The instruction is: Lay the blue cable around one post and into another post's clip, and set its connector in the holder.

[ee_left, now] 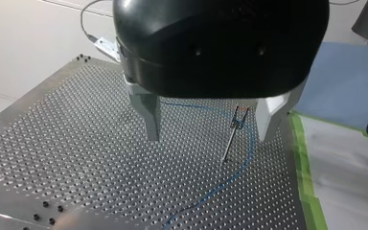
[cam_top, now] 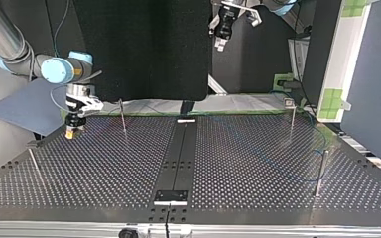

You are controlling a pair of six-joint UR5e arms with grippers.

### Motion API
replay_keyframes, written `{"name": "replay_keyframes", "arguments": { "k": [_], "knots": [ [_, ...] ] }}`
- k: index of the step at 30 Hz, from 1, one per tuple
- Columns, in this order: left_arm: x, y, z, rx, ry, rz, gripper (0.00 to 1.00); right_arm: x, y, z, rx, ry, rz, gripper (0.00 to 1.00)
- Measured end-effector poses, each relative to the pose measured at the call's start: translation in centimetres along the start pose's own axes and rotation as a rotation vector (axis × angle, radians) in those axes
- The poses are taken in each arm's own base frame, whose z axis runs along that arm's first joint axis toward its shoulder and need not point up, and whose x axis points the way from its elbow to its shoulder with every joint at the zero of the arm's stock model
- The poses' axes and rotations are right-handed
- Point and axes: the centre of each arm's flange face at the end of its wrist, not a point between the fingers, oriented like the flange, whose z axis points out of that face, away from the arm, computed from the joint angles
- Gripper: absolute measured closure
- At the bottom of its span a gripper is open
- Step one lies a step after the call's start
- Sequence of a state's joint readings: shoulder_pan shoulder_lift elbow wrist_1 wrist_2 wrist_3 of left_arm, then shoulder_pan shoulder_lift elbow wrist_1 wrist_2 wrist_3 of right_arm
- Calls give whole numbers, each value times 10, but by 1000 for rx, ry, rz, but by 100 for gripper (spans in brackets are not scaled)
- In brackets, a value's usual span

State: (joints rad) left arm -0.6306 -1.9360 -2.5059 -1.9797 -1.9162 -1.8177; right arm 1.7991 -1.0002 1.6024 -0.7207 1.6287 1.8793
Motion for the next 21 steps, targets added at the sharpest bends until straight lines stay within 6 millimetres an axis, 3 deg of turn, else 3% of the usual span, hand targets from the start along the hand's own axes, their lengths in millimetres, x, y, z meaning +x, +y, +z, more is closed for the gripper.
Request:
{"name": "replay_keyframes", "arguments": {
  "k": [13, 21],
  "knots": [
    [1, 0, -1, 2, 8, 1, 2, 58, -14, -13, -90, 23, -106, 100],
    [1, 0, -1, 1, 14, 3, 2, 91, -21, -32, -138, 9, -184, 100]
  ]
}}
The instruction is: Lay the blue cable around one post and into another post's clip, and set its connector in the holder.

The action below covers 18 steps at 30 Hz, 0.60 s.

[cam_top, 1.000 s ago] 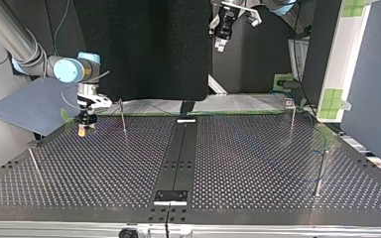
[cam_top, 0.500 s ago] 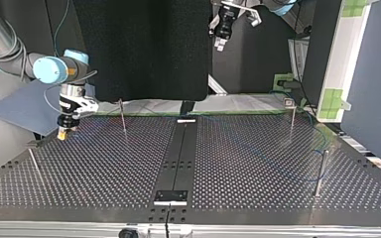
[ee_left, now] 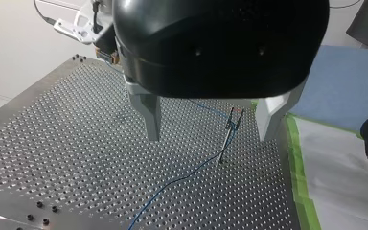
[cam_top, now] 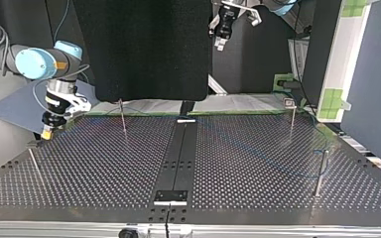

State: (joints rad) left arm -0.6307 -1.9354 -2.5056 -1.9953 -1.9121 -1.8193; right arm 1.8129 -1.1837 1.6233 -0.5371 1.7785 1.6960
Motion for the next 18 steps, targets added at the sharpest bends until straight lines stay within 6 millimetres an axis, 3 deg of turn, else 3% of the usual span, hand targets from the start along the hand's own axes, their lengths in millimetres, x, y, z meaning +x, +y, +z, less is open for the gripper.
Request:
{"name": "replay_keyframes", "arguments": {
  "k": [5, 18],
  "knots": [
    [0, 0, 0, -1, 3, 1, 2, 6, 8, -11, -17, -37, -58, 100],
    [0, 1, 1, -4, 4, 1, 2, -30, 44, -17, -59, -187, -202, 100]
  ]
}}
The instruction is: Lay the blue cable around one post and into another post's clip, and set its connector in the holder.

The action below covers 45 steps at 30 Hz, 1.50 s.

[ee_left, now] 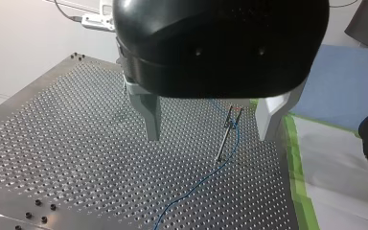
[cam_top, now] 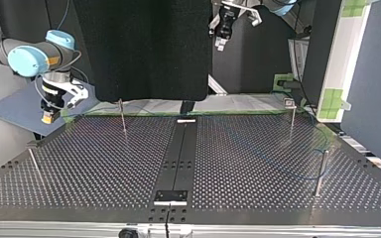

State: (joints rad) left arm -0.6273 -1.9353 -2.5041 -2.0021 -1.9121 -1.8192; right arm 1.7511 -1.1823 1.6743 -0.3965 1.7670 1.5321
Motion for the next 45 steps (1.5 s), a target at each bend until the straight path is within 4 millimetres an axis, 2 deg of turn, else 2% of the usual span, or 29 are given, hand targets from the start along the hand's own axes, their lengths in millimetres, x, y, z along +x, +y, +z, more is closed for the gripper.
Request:
{"name": "replay_keyframes", "arguments": {
  "k": [20, 27, 35, 45],
  "knots": [
    [0, 3, 3, -24, 23, -5, 2, 28, 32, 36, 80, 61, -95, 100],
    [-1, 5, 5, -45, 33, -3, 2, 23, 48, 53, 106, 65, -67, 100],
    [-2, 6, 8, -62, 39, -6, 2, 4, 63, 74, 138, 57, -14, 100],
    [-3, 6, 10, -70, 42, -4, 2, 19, 71, 85, 201, 82, 51, 100]
  ]
}}
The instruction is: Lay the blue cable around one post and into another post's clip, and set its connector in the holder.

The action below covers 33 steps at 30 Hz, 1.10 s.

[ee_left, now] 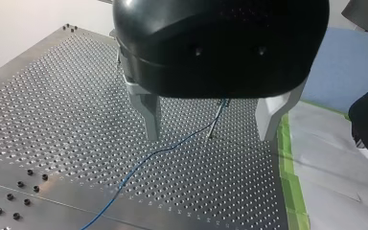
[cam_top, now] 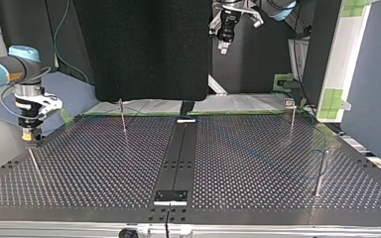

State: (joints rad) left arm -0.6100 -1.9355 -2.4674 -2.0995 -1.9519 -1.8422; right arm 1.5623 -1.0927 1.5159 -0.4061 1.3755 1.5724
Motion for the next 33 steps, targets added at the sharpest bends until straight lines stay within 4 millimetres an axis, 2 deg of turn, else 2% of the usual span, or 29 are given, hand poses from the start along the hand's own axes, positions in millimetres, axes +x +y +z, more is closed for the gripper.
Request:
{"name": "replay_keyframes", "arguments": {
  "k": [21, 33],
  "knots": [
    [1, 1, 0, -4, 9, 4, 2, 1, 5, 0, 155, -4, 21, 100],
    [0, 1, -1, -4, 8, 17, 5, 8, 7, 1, 237, -8, 27, 100]
  ]
}}
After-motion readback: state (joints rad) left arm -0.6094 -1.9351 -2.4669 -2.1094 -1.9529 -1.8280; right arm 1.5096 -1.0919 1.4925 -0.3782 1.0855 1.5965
